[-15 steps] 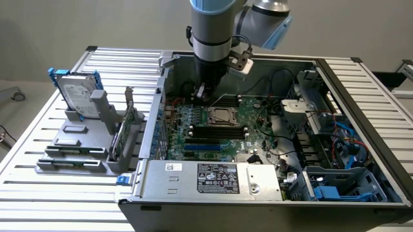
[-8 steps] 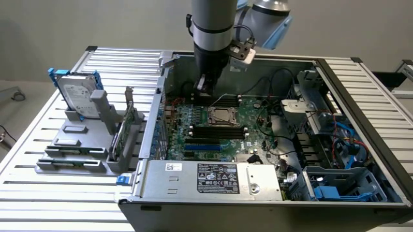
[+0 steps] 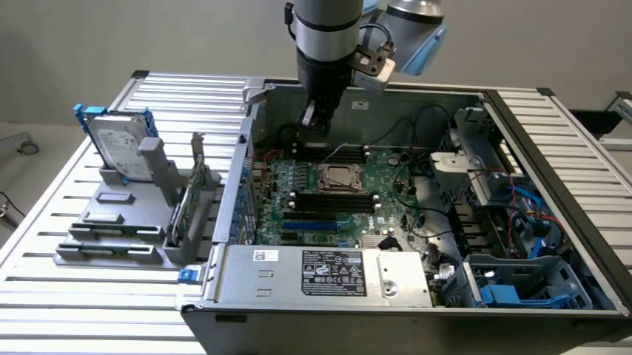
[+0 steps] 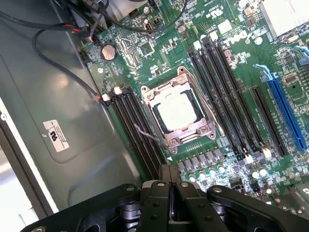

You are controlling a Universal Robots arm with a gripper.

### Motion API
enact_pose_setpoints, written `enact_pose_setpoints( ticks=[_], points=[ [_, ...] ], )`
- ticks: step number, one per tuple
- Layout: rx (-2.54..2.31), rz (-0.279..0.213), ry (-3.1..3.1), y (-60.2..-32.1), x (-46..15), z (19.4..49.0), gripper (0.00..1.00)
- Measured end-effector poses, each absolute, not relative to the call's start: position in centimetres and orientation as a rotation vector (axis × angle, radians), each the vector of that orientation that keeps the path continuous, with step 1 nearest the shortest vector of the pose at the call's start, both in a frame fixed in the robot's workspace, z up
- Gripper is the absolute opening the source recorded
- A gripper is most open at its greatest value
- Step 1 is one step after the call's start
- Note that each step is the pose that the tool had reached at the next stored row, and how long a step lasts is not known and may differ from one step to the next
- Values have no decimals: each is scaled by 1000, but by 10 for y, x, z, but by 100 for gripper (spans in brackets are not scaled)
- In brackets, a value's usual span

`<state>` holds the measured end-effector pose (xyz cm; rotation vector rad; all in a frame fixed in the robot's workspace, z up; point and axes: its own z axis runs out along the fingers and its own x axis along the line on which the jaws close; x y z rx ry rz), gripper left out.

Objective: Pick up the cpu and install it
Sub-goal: 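Install the second cpu locking lever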

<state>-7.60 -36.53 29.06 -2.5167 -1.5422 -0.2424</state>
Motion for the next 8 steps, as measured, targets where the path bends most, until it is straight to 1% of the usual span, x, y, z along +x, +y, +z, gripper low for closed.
enact_pose_setpoints(
  ticks=[8],
  points=[
    [-2517,-242,-1542,-365,-76,291,11]
  ],
)
